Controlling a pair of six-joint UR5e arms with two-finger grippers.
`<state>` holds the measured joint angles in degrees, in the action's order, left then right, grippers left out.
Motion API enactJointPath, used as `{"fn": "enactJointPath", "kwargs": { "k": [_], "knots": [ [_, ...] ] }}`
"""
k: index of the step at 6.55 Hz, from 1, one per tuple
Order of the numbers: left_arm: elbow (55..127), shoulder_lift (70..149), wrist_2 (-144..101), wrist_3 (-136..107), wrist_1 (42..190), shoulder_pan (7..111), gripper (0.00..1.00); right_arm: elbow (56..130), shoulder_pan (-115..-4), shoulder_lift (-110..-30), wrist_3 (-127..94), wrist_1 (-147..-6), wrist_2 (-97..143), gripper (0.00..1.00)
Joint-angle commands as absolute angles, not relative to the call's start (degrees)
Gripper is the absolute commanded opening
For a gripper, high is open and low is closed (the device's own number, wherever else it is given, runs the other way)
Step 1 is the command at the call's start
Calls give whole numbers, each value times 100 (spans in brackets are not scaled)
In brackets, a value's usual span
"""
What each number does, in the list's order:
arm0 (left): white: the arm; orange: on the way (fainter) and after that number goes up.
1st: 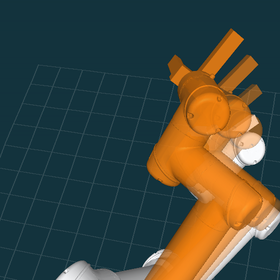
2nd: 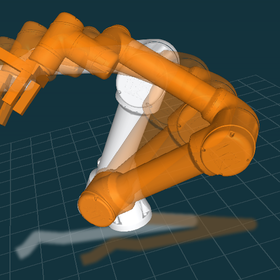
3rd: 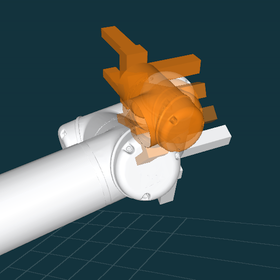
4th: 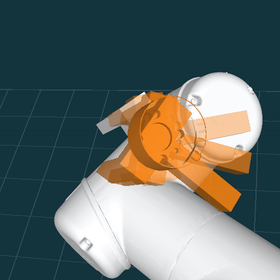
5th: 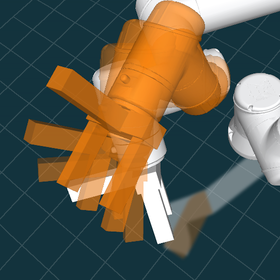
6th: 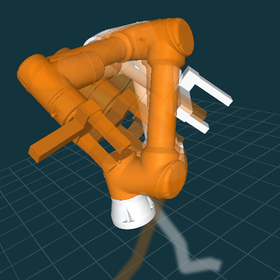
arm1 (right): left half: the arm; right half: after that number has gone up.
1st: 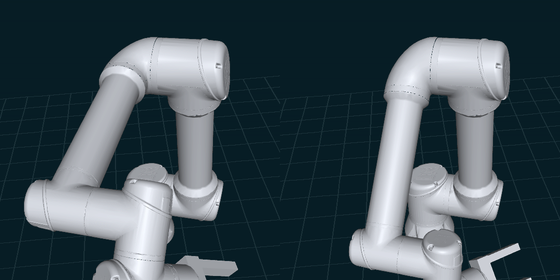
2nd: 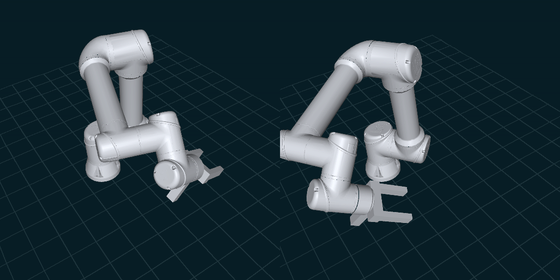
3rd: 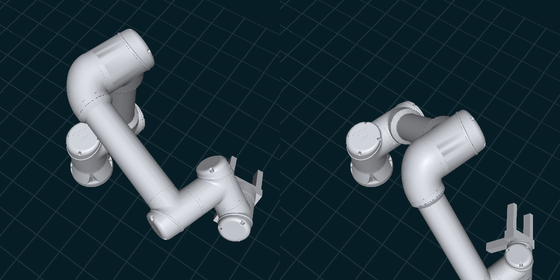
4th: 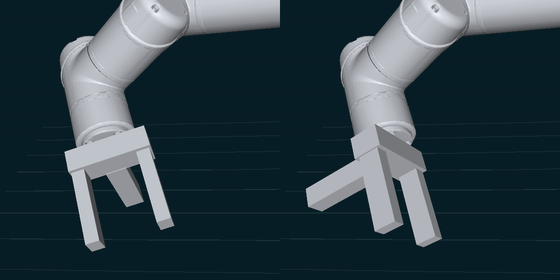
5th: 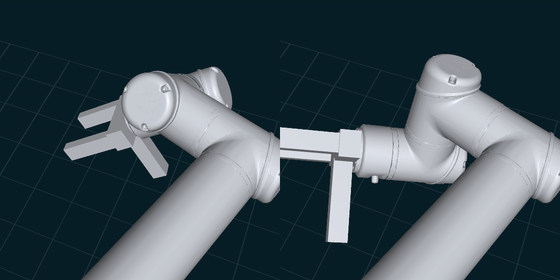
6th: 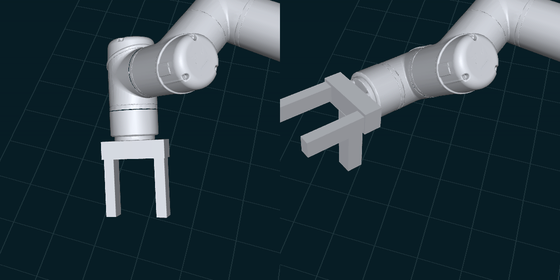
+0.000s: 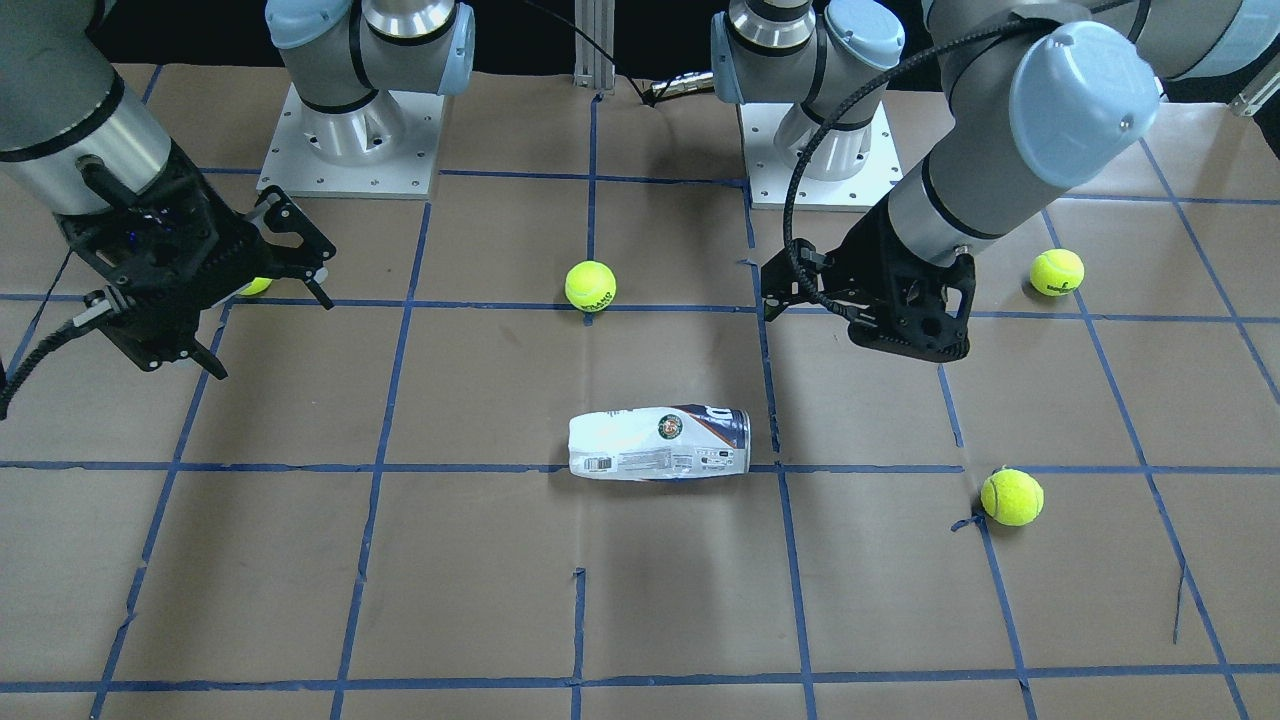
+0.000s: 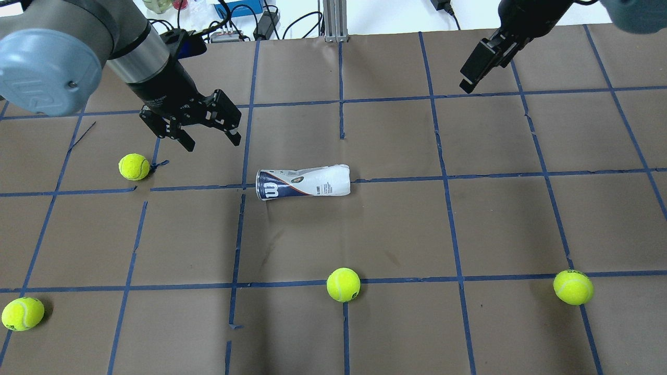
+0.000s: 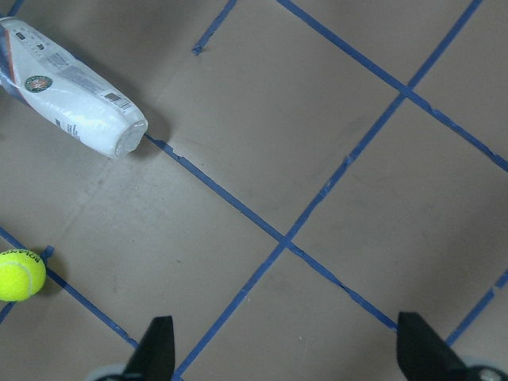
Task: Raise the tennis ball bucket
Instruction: 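Reach the left gripper to the open end of the lying can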
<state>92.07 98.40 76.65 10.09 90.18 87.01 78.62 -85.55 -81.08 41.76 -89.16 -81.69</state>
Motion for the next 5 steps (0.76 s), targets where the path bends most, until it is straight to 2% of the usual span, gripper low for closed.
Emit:
{"fn": "enactJointPath", "kwargs": {
  "k": [1, 3, 4, 5],
  "knots": [
    [9352, 10507, 7270, 1466, 8485, 8684, 100, 7375, -8473, -8155, 3729, -8449, -8455, 100],
    [9369, 11003, 6883, 2606, 8192, 8448, 99, 7592, -8420, -9066, 2977, -7545, -8481, 100],
    [9569, 11065, 6499, 3167, 8209, 8177, 98, 7811, -8455, -9175, 1735, -7489, -8455, 100],
    [9902, 11135, 5860, 3190, 8139, 7974, 98, 7935, -8455, -9184, 1531, -7558, -8385, 100]
  ]
}}
